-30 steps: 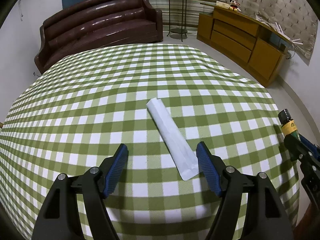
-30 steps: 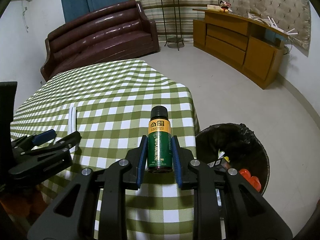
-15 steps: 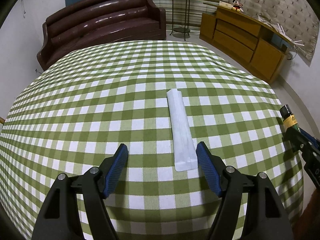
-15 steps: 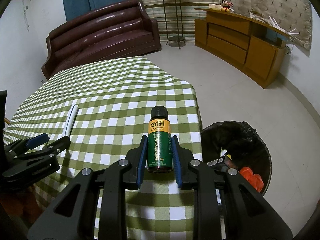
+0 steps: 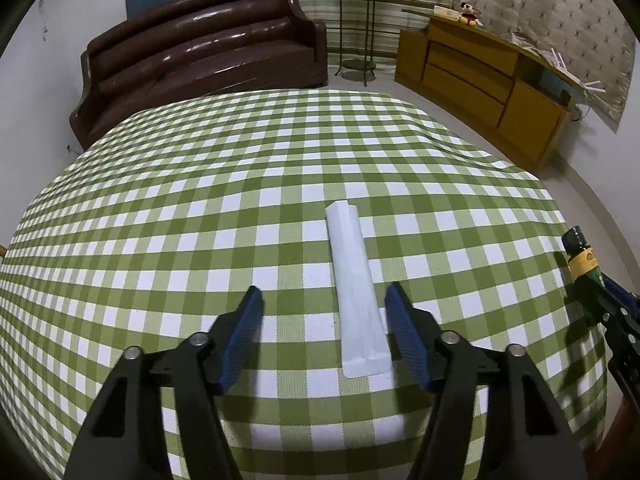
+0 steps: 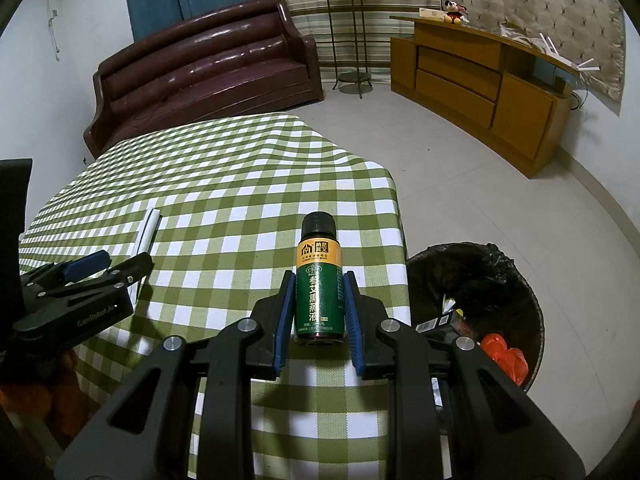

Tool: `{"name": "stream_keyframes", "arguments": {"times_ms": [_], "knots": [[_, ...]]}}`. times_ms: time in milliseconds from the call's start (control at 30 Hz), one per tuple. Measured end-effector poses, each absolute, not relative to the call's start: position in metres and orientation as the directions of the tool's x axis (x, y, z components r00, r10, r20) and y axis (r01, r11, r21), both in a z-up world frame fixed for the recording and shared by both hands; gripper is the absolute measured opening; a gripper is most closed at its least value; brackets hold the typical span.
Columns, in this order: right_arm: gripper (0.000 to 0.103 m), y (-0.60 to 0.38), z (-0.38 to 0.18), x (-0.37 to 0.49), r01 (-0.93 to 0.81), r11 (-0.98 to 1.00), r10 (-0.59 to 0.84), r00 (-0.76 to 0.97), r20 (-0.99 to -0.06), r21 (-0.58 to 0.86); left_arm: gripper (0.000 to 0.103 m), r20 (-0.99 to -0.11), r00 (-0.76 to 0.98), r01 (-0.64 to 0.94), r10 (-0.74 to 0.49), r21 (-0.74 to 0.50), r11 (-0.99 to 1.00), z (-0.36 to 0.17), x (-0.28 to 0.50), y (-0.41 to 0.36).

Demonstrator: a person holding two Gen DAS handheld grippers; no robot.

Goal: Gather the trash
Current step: 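Lift the spray can with the right gripper while the left gripper approaches the white roll, then grasp the white paper roll with the left gripper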

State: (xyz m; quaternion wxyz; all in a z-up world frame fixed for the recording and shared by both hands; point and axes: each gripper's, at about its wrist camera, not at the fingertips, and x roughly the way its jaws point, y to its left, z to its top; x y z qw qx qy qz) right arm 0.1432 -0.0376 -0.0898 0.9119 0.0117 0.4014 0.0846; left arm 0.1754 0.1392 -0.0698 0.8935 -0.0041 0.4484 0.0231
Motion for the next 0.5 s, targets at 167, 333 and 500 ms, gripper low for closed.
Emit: {"name": "stream_keyframes", "arguments": {"times_ms": [167, 333, 500], "knots": [[0.023, -0.035, -0.09, 0.142, -0.144, 0.986, 0.162, 0.662, -0.732, 0.087, 0.045, -0.796, 0.605, -0.019, 0.032, 0.025, 0.999, -0.066, 0.176, 0.129], [0.023, -0.034, -0.091, 0.141, -0.145, 0.986, 0.159, 0.66, -0.734, 0.084, 0.03, -0.792, 0.609, -0.021, 0.039, 0.034, 0.999, -0.066, 0.174, 0.125], [0.023, -0.032, -0.092, 0.14, -0.145, 0.986, 0.158, 0.659, -0.735, 0.081, 0.021, -0.786, 0.616, -0.02, 0.048, 0.045, 0.999, -0.067, 0.172, 0.129]]}}
